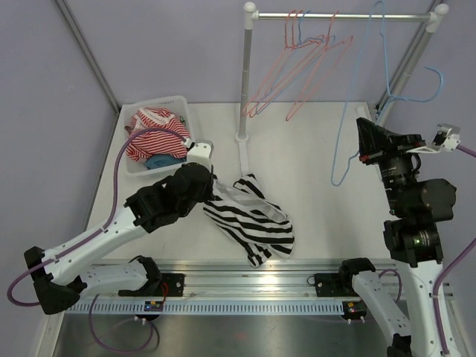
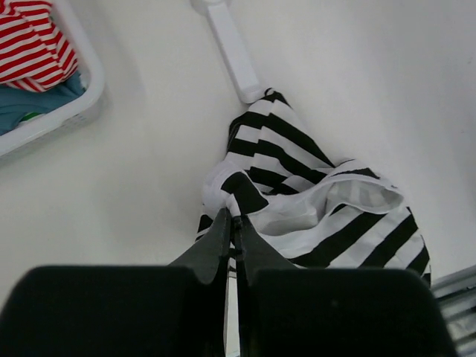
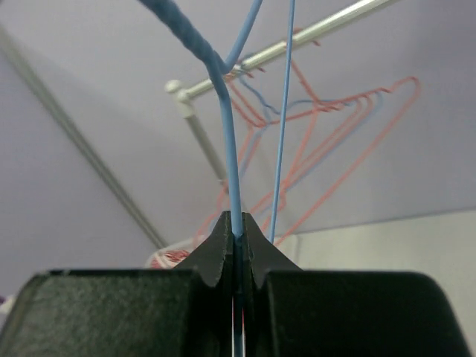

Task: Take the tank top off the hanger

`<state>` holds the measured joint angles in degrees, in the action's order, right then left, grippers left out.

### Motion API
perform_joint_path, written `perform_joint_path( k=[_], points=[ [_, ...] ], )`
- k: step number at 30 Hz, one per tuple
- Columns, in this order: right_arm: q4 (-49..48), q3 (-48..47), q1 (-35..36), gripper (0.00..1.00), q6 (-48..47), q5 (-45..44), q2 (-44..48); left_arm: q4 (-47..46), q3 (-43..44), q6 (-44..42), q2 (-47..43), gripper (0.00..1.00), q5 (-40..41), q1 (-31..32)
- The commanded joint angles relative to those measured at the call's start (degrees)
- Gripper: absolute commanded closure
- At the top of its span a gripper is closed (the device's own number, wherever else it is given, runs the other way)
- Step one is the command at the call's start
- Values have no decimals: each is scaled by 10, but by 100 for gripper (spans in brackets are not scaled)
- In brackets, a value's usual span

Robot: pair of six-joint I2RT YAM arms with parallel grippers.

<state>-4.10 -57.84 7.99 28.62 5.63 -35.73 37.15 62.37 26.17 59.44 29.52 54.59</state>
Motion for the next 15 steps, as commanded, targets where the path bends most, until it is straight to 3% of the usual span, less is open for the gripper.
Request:
perform_joint_path(
  k=[1,4,5,7,8,11,15],
  points=[
    [297,-78,4,100,-92,-132,-44,32,45,27,9,91,62,-7],
    [363,-129,4,100,-105,-156,-88,42,59,23,7,80,59,-9],
    [380,-166,4,100,-119,-160,-104,46,64,21,5,65,52,-9],
    [433,-211,4,100,-132,-171,-163,62,79,21,0,48,50,-9],
    [449,-259,4,100,-149,-170,-185,67,83,20,-3,33,45,-9],
    [483,-339,4,100,-163,-166,-259,91,97,20,-16,16,47,-9],
    [491,-422,4,100,-176,-158,-347,115,102,15,-44,8,42,-9]
  ],
)
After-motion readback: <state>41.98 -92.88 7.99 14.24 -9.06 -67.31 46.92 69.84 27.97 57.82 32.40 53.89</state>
